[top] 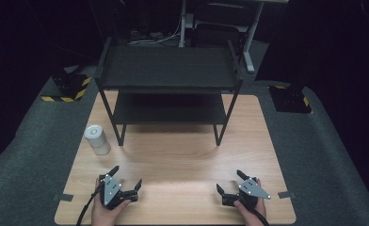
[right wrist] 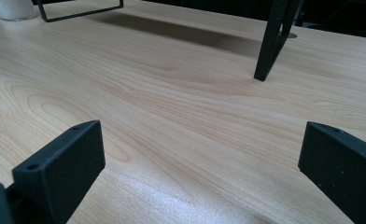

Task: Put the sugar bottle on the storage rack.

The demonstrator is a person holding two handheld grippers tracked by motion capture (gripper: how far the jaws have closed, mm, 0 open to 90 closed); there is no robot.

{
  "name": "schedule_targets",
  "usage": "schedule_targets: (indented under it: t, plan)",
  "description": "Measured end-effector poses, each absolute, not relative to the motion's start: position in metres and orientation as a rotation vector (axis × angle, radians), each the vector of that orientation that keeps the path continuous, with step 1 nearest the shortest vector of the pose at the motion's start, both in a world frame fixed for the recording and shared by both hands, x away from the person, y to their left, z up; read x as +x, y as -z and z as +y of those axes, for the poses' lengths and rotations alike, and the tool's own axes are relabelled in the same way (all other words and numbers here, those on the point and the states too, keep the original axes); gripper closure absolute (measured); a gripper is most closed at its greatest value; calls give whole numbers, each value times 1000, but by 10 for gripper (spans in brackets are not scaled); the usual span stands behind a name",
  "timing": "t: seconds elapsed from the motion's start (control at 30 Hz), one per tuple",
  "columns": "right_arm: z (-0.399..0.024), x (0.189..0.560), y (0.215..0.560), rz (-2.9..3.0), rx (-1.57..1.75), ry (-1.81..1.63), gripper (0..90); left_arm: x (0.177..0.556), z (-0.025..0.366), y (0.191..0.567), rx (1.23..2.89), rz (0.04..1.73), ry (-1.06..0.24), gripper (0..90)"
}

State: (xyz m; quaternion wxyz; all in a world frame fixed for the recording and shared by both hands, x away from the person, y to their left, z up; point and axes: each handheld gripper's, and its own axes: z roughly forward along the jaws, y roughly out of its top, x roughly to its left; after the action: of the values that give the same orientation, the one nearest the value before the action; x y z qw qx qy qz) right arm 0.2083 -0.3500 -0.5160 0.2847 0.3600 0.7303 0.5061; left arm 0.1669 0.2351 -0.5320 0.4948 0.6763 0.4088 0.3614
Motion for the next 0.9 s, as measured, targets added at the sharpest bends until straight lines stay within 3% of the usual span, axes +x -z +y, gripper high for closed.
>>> schedule_targets:
  t: [0.4,0.9]
  plan:
    - [-350,208,516,1952,966,-1357,0,162,234,529,1606,985,-901,6]
    - [-350,208,516,1953,955,-1352,0,156,241,501,1499,1078,-1054,6]
